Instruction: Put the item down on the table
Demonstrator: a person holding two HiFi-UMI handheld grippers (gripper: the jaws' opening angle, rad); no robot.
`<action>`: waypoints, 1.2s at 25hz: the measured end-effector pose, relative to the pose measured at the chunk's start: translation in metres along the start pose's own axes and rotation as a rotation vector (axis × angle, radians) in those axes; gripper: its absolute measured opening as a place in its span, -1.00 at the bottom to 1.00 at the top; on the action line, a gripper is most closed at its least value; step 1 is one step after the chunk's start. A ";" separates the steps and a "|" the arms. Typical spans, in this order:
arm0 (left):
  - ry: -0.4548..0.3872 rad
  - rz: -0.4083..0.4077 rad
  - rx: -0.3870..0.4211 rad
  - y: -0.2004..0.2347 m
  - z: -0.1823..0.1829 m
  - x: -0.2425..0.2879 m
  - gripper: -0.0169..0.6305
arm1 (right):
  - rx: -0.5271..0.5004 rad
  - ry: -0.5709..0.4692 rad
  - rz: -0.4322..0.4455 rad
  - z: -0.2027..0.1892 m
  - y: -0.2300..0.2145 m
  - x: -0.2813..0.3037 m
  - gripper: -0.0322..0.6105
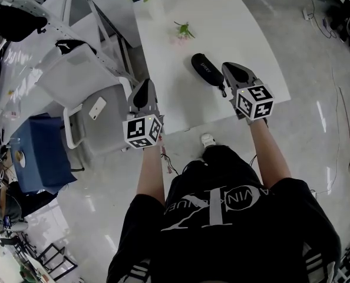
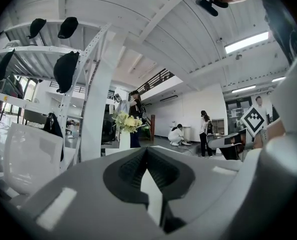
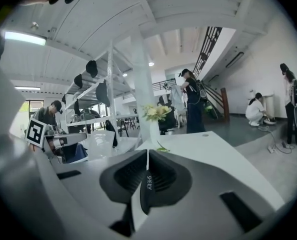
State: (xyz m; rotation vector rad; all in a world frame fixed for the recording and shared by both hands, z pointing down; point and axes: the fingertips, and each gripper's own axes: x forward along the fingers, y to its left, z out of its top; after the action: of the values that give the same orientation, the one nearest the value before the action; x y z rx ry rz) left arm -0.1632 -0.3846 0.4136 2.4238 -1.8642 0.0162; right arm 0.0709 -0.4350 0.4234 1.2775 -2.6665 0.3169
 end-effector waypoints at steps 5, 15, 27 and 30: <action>-0.032 0.002 0.004 0.001 0.016 0.000 -0.91 | -0.039 -0.028 0.003 0.018 0.004 -0.003 -0.83; -0.083 0.011 0.011 0.005 0.038 0.001 -0.91 | -0.088 -0.074 0.007 0.043 0.008 -0.005 -0.84; -0.121 0.007 0.021 0.002 0.056 0.002 -0.91 | -0.135 -0.127 0.002 0.066 0.011 -0.013 -0.84; -0.127 0.011 0.024 0.004 0.060 0.001 -0.91 | -0.141 -0.133 0.003 0.069 0.013 -0.013 -0.84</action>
State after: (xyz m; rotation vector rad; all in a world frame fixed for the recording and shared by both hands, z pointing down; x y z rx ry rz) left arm -0.1694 -0.3912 0.3541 2.4848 -1.9397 -0.1189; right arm 0.0648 -0.4354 0.3525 1.2941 -2.7433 0.0436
